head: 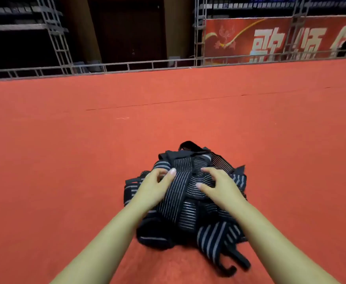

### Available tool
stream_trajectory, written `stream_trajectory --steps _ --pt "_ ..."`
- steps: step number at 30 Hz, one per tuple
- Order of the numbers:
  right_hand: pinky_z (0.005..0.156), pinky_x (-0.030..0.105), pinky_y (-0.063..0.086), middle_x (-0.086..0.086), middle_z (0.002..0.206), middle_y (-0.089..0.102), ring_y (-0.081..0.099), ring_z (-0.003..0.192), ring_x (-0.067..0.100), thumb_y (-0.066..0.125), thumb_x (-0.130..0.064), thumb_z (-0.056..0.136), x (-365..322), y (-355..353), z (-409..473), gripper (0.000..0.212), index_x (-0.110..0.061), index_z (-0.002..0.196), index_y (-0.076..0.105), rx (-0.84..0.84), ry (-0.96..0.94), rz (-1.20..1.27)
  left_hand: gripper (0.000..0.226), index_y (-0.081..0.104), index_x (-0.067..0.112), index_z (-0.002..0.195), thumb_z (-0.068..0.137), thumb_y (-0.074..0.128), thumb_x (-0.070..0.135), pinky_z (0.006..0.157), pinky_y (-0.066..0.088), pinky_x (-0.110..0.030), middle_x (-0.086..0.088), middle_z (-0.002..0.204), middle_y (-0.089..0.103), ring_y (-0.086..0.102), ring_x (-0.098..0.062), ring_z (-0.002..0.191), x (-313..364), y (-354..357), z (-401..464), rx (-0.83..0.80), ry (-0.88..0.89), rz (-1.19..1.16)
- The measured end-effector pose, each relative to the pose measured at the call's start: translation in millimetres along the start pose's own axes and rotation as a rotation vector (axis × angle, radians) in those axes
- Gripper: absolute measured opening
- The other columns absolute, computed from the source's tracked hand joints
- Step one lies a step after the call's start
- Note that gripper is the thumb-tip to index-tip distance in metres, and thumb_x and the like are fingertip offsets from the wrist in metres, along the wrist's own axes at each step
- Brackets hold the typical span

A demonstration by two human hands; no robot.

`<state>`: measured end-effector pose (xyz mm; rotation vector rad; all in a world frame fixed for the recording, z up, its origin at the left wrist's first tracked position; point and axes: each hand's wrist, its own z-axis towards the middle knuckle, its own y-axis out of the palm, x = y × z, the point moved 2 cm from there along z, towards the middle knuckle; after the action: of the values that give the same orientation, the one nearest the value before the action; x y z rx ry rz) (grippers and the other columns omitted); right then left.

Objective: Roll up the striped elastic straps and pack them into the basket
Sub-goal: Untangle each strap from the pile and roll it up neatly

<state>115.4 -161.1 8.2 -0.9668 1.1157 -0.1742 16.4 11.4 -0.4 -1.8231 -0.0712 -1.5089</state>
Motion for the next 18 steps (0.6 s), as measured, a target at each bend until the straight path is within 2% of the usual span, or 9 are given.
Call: stream_trajectory --steps 2,5,7,10,13,14,17,18 --pt "0.098 0.023 0.034 0.001 0.134 0.049 0.049 0.124 0.017 0.067 -0.032 0.087 4 20 -2 0.052 -0.027 0.136 0.049 0.002 -0.014 0.034 0.057 0.052 0.014 0.13 0.086 0.067 0.047 0.099 0.039 -0.027 0.001 0.129 0.055 0.052 -0.015 0.121 -21 13 0 0.017 0.022 0.086" --pt "0.095 0.022 0.036 0.002 0.131 0.054 0.054 0.117 0.015 0.067 -0.028 0.088 8 48 -6 0.049 -0.024 0.134 0.051 0.012 -0.014 0.104 0.067 0.046 0.013 0.137 0.081 0.076 0.035 0.104 0.037 -0.029 -0.006 0.135 0.051 0.049 -0.019 0.124 -51 27 1 0.063 0.002 0.114" --pt "0.096 0.022 0.039 0.003 0.129 0.056 0.056 0.114 0.014 0.066 -0.025 0.089 9 61 -14 0.046 -0.021 0.133 0.052 0.029 0.017 0.204 0.06 0.05 0.012 0.133 0.081 0.076 0.025 0.101 0.039 -0.027 -0.004 0.129 0.055 0.052 -0.018 0.118 -59 27 -3 0.136 0.035 0.057" --pt "0.095 0.023 0.042 0.003 0.124 0.059 0.057 0.105 0.011 0.064 -0.022 0.091 6 69 -26 0.043 -0.018 0.132 0.052 0.053 0.05 0.322 0.042 0.058 0.011 0.123 0.084 0.073 0.013 0.087 0.041 -0.022 0.003 0.103 0.058 0.053 -0.013 0.096 -57 18 -11 0.21 0.098 -0.013" --pt "0.089 0.018 0.039 0.001 0.122 0.06 0.057 0.099 0.007 0.062 -0.02 0.092 -1 64 -32 0.042 -0.017 0.133 0.05 0.084 0.034 0.401 0.026 0.062 0.016 0.109 0.086 0.069 0.005 0.069 0.044 -0.008 0.001 0.096 0.059 0.054 -0.012 0.087 -34 -2 -21 0.256 0.164 -0.184" --pt "0.089 0.018 0.039 0.001 0.122 0.061 0.057 0.098 0.007 0.061 -0.021 0.093 -5 61 -34 0.042 -0.017 0.133 0.05 0.09 0.022 0.424 0.024 0.062 0.016 0.105 0.086 0.068 0.003 0.067 0.043 -0.007 0.002 0.093 0.06 0.054 -0.013 0.087 -24 -9 -24 0.284 0.207 -0.228" --pt "0.096 0.024 0.044 0.0 0.118 0.065 0.061 0.103 0.008 0.061 -0.028 0.093 -22 54 -45 0.039 -0.021 0.13 0.051 0.129 -0.032 0.55 0.022 0.062 0.016 0.103 0.087 0.066 0.002 0.074 0.047 -0.02 0.006 0.088 0.06 0.056 -0.011 0.081 10 -29 -39 0.306 0.317 -0.312" --pt "0.098 0.029 0.046 -0.001 0.116 0.065 0.062 0.104 0.008 0.062 -0.03 0.092 -29 51 -50 0.038 -0.024 0.128 0.051 0.149 -0.07 0.591 0.02 0.062 0.015 0.102 0.087 0.066 0.002 0.072 0.047 -0.02 0.006 0.086 0.06 0.056 -0.009 0.078 21 -34 -44 0.306 0.348 -0.32"
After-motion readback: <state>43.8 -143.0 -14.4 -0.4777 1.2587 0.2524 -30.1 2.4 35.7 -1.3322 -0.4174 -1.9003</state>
